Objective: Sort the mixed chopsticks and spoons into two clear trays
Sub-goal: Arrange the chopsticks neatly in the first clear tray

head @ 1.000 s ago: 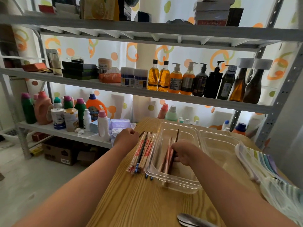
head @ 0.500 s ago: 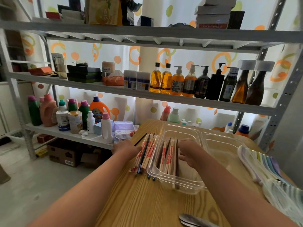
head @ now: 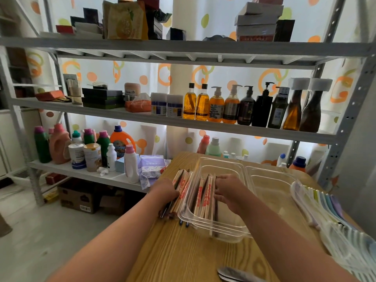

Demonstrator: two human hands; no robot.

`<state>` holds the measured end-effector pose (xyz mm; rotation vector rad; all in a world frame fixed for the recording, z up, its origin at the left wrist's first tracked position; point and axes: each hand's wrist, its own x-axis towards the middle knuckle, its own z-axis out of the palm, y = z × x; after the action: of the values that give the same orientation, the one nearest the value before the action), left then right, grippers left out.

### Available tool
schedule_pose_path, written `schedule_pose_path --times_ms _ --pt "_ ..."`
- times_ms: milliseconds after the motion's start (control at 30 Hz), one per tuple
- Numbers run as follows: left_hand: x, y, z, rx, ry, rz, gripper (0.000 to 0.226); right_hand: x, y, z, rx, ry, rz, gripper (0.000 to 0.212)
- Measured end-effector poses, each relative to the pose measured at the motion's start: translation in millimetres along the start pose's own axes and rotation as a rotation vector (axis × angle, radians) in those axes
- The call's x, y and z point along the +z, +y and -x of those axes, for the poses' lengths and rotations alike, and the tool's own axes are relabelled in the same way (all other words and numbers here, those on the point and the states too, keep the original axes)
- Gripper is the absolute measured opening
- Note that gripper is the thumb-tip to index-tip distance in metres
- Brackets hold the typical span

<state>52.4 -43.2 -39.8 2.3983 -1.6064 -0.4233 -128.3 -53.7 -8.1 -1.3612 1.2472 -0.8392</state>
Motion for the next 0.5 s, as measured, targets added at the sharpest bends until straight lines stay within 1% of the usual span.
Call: schedule_pose_path --times_ms 233,500 --pt "-10.4 3.9 0.5 0.000 -0.092 -0.033 0.034 -2.9 -1.6 10.3 0.003 -0.026 -0.037 0.017" --pt "-14.8 7.7 2.9 -0.014 -0.112 -0.031 0.035 -3.1 -3.4 14.4 -0.006 -0.039 -0.040 0.020"
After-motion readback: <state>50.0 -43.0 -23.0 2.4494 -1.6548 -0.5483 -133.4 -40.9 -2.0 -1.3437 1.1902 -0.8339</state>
